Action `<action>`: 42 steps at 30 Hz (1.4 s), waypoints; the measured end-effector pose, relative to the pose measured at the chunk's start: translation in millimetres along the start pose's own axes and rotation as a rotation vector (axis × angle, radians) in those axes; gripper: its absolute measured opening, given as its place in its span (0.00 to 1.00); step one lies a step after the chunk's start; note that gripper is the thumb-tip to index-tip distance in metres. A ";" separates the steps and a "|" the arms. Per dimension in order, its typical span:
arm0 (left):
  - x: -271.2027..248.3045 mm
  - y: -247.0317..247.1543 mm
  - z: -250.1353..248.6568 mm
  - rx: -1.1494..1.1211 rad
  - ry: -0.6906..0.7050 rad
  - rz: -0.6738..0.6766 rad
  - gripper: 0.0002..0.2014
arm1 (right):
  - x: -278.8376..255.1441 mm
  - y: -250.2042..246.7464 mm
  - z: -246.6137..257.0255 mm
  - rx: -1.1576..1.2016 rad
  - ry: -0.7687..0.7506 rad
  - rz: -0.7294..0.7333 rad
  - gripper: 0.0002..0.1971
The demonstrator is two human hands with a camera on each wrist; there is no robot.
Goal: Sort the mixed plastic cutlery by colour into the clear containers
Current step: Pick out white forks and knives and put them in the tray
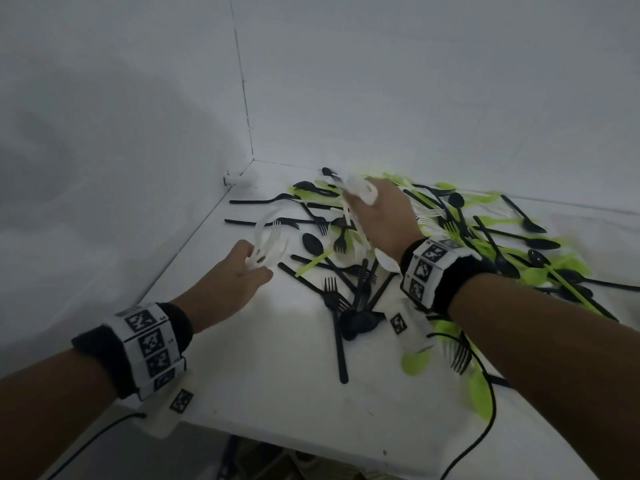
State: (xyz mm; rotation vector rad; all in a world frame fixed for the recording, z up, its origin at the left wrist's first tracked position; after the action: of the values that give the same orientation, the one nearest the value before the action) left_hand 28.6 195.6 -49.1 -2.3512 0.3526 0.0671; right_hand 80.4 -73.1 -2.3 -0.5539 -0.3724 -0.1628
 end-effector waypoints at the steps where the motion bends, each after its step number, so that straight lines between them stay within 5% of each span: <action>1: 1.1 0.4 -3.6 -0.019 0.006 0.011 0.14 | 1.5 -4.1 4.8 0.060 0.026 -0.041 0.18; 13: 34.4 52.5 -81.5 -0.208 0.130 0.067 0.09 | -44.3 -44.3 -28.3 0.479 0.448 -0.075 0.10; 28: 29.5 131.0 -167.1 -0.463 0.138 0.158 0.10 | -104.1 -109.9 -49.0 0.769 0.581 -0.294 0.07; 37: 26.2 155.2 -201.0 -0.550 0.038 0.238 0.11 | -100.8 -116.1 -60.0 1.012 0.620 -0.220 0.26; 42: 23.1 174.7 -212.4 -0.493 0.046 0.207 0.12 | -104.9 -140.8 -81.4 1.070 0.613 -0.216 0.11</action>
State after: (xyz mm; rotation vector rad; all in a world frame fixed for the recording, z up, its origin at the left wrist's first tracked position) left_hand -8.3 -76.1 -17.4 -2.7948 0.6645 0.2206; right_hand -26.9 -230.0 -39.0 0.5972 0.1117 -0.2983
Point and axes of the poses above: each hand's wrist, its own x-axis towards the middle knuckle, its own y-axis out of the palm, z = x × y, the point moved 2 cm from there along x, towards the middle knuckle, and after that the axes turned 14 degrees about x, right-handed, at the moved point
